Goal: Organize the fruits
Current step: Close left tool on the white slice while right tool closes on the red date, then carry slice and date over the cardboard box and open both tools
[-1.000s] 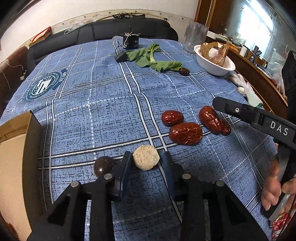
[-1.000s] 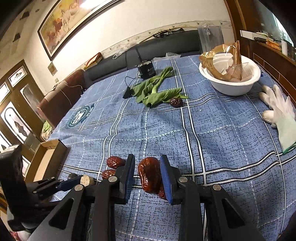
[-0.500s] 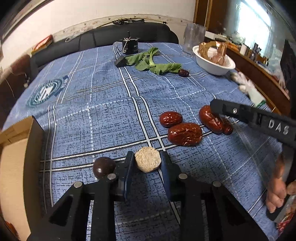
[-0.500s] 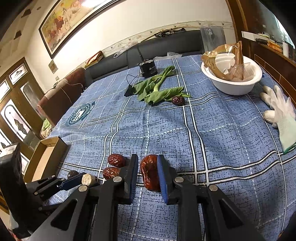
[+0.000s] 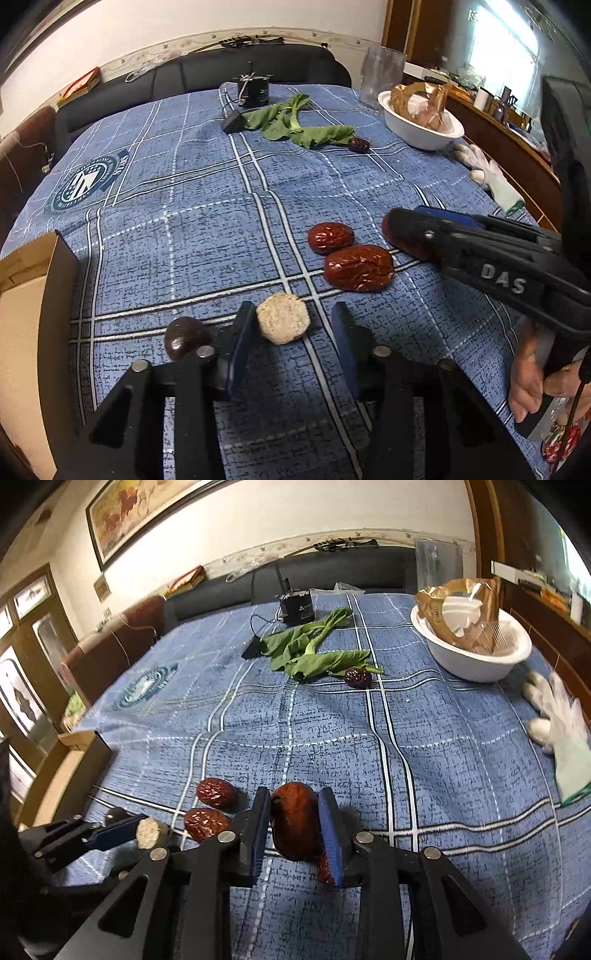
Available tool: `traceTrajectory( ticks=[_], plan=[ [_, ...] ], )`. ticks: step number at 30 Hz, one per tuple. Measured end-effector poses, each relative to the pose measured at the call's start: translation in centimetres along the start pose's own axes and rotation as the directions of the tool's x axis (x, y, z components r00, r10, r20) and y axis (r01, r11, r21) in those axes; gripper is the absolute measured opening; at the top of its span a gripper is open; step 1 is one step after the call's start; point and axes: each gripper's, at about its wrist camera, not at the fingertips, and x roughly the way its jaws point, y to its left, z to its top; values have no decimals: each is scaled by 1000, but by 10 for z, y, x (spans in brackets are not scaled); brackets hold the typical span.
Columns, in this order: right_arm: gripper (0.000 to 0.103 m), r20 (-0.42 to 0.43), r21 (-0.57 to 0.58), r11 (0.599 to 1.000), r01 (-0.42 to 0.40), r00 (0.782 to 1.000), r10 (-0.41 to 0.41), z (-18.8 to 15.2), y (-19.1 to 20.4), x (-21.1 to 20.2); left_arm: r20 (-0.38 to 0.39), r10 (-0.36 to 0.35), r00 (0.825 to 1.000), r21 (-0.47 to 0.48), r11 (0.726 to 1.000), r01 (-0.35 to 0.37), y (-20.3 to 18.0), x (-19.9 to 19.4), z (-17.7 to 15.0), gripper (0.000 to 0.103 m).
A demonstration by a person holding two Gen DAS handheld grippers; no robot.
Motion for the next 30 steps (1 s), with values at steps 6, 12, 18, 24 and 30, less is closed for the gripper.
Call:
traceTrajectory(
  ticks=[6,12,18,24,30],
  plan=[
    [32,0,-53,998,42,999,-42,-1,8,0,1,32,999,17,999,-32,1,-1,-1,27],
    [31,38,-27,999,31,999,-30,-1,5,-14,28,-1,1000,-18,1000,1,4,-12,1,27],
    [32,63,20,999,-41,997,40,4,14,-44,86,0,996,-60,998,5,8,-50,-4,27],
    [32,52,-34,986,-163,985,165,0,69,-78,110,27,994,-167,986,-8,44,-106,-26,27],
    [33,-18,-83,946,-312,950,311,-12,141,-81,80,170,982,-298,944,-139,118,-150,-50,27]
  ],
)
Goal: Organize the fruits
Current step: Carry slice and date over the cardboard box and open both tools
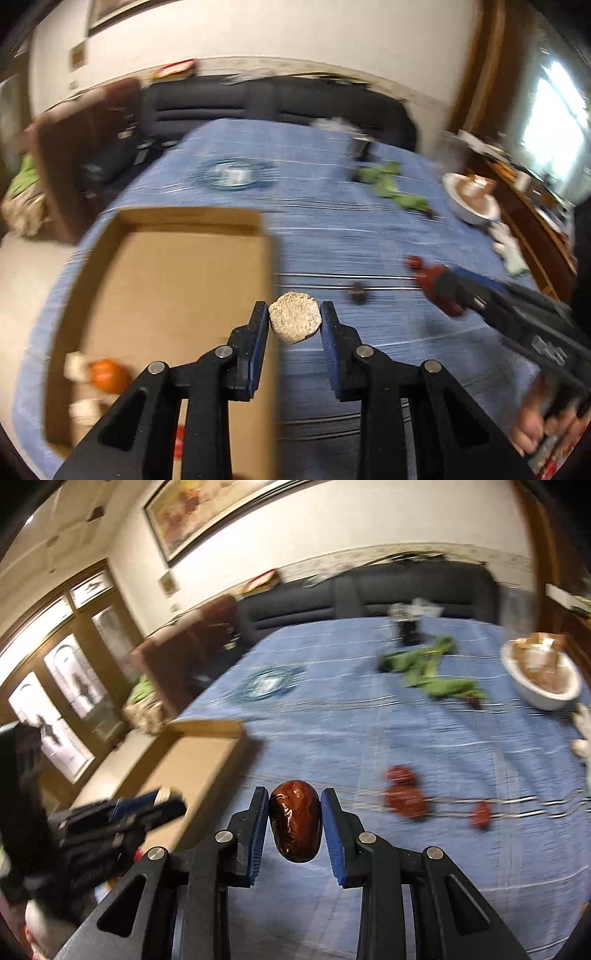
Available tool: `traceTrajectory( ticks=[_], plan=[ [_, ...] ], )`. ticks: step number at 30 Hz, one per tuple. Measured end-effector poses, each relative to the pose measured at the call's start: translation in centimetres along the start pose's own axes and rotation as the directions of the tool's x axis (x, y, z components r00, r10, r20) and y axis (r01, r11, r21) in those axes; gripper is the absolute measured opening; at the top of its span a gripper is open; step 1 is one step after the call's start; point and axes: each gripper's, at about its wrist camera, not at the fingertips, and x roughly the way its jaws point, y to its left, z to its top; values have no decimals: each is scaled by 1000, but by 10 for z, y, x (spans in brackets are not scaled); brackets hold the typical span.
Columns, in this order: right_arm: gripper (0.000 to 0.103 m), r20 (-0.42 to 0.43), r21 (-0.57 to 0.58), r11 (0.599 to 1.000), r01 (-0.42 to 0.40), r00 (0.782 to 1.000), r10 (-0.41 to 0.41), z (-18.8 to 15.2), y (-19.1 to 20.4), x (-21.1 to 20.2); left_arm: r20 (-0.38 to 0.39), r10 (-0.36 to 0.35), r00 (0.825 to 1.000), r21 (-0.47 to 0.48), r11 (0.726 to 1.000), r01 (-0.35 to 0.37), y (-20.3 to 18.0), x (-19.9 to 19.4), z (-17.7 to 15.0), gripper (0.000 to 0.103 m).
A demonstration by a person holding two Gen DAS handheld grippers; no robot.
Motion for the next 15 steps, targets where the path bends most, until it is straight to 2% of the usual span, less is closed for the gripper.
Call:
traceTrajectory(
  ticks=[3,8,12,15],
  plan=[
    [33,-36,-39,997,-60,998,58,-5,37,16,-36,30,999,-64,997,-32,39,3,1,27],
    [33,-96,-115,987,-111,990,100,-14,86,47,-101,58,993,-165,984,-74,98,21,3,27],
    [33,-163,-157,980,-122,982,96,-26,115,80,-156,75,985,-199,974,-106,122,38,0,27],
    [33,-196,-181,977,-115,977,79,-35,125,100,-177,58,982,-215,972,-96,129,47,-3,27]
  ],
)
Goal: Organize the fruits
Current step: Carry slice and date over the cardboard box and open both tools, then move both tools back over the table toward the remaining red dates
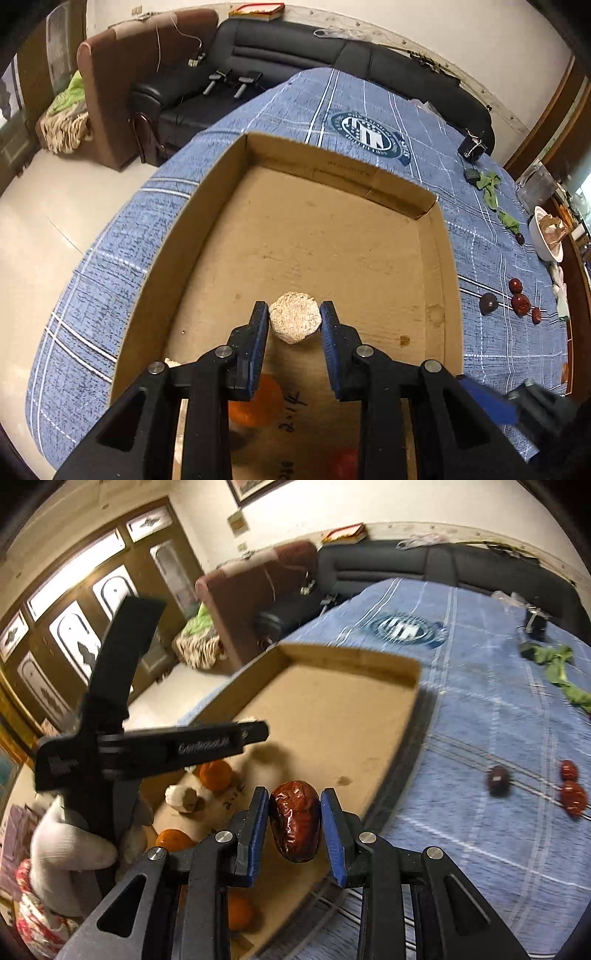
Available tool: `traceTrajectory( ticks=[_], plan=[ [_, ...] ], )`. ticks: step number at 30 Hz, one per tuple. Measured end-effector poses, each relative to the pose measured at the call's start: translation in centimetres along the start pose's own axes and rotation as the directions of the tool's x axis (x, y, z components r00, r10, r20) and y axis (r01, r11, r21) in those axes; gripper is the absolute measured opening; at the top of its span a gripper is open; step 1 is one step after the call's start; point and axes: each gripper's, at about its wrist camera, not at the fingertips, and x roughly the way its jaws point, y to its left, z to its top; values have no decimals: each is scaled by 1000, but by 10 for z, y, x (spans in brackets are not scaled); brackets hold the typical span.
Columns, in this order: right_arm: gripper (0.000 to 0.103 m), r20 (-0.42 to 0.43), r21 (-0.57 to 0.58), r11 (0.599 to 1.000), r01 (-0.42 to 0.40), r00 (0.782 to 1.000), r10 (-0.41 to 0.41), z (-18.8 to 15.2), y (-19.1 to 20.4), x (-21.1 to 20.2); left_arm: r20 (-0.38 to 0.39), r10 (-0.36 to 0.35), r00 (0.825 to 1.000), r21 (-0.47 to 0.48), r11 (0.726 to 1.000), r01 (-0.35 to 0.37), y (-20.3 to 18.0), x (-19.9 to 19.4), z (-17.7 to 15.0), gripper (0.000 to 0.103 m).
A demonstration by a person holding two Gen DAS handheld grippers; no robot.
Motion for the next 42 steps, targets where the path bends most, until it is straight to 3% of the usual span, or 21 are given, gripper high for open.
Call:
traceTrajectory(
  ticks=[6,12,17,26,30,35,42],
  plan=[
    [34,-29,-41,999,27,999,-28,-3,9,22,-5,-40,999,-28,999,39,7,5,0,28],
    [34,-31,-69,997,30,999,-32,-5,16,27,28,-71,997,-60,996,72,15,-8,0,47],
    [34,-22,-56,998,21,1000,-22,-5,15,19,82,-102,991,-92,990,110,19,-35,-3,52],
    [37,38,-35,999,2,999,-1,-6,11,-15,220,-118,968,-109,983,145,7,-95,-23,75],
    [37,86,9,1000,20,996,-21,-18,-10,-52,272,-121,955,-105,982,155,-2,-119,-37,81],
    [37,103,125,987,102,988,-115,-52,-72,-102,282,-200,939,-70,971,228,-27,-131,-50,81],
    [37,64,333,900,281,946,-319,-105,-179,-165,212,-236,948,62,972,228,-92,-114,-61,81]
  ],
)
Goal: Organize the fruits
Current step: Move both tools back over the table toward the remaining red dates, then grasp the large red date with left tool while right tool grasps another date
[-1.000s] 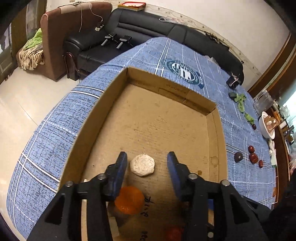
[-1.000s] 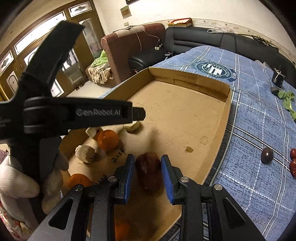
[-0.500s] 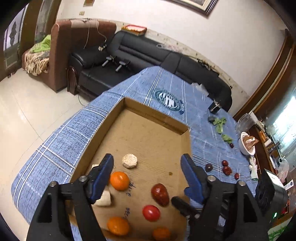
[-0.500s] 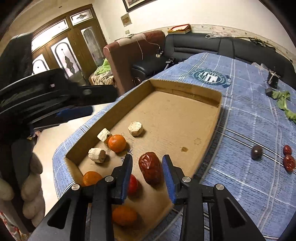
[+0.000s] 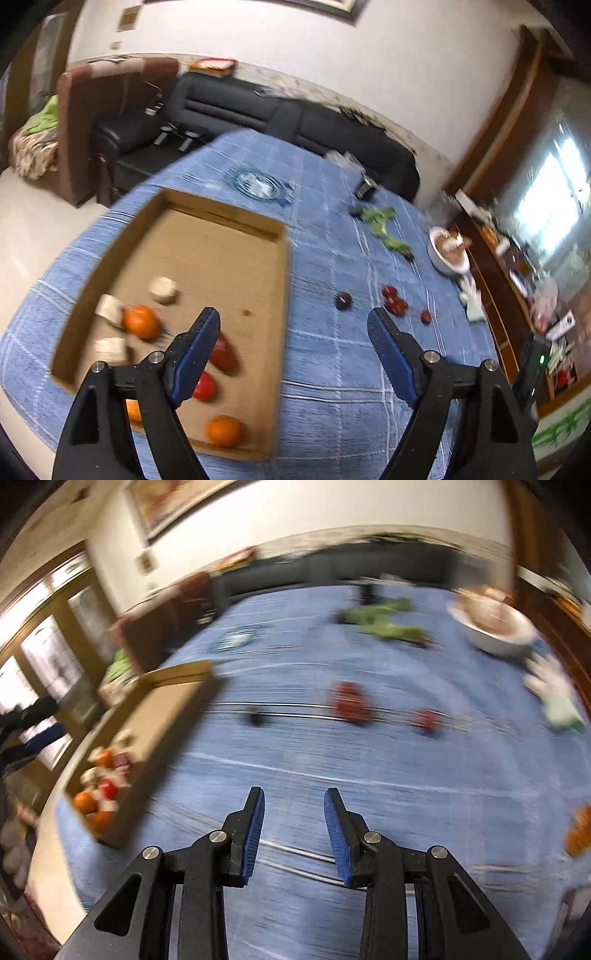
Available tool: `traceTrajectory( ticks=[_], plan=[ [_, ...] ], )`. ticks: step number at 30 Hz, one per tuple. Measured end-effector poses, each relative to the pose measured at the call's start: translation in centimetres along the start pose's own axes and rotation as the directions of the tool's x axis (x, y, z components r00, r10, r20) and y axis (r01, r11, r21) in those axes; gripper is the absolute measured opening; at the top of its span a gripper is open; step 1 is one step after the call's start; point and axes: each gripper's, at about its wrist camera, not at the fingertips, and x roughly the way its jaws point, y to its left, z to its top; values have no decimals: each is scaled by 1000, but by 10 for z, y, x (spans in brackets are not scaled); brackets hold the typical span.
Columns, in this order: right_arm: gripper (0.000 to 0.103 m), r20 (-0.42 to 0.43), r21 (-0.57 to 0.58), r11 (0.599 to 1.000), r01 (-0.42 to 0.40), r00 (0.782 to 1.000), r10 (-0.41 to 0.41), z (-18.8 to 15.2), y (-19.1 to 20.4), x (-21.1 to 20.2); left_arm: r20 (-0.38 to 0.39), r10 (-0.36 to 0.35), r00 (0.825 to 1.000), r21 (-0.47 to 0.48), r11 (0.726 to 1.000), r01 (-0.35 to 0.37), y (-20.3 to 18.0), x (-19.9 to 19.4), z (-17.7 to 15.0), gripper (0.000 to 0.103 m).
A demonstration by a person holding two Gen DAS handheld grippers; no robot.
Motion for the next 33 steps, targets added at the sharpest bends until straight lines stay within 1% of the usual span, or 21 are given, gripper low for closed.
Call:
traceTrajectory(
  ticks=[1,3,6,10,13,17,21,23,26,28,29,31,33],
  plan=[
    [37,3,25,1000,11,1000,-11,0,-11,-2,-25,-9,1000,17,1000,9,-10,9,-3,81],
    [37,17,86,996,30,999,-32,2,-38,-9,-51,-5,999,52,999,8,-24,21,-9,81],
    [37,31,109,994,33,999,-37,9,-52,-8,-76,16,997,100,995,-8,-42,34,-17,81],
    [36,32,111,993,35,999,-38,23,-56,8,-115,29,993,144,989,-12,-59,55,-24,81],
    [36,35,119,991,63,997,-68,37,-56,30,-135,31,990,163,987,-9,-67,68,-29,81],
    [36,31,120,984,130,990,-135,54,-60,58,-139,26,990,204,979,3,-82,85,-32,81],
    [36,7,130,981,141,990,-143,60,-66,79,-164,13,986,222,975,25,-95,110,-29,81],
    [36,5,130,983,134,991,-135,61,-67,84,-180,1,984,220,975,40,-104,126,-26,80],
    [35,26,112,985,133,990,-136,61,-66,84,-208,-26,978,220,973,72,-118,153,-22,80],
    [31,32,111,985,130,991,-134,58,-67,83,-226,-30,974,222,972,82,-129,172,-22,80],
    [24,31,112,986,127,991,-131,59,-67,84,-232,-33,972,222,971,86,-133,179,-21,79],
    [23,34,134,985,110,993,-115,58,-74,81,-235,-41,971,229,969,97,-141,191,-20,79],
    [23,38,151,983,108,993,-115,57,-79,78,-227,-34,973,245,965,91,-151,202,-18,78]
  ],
)
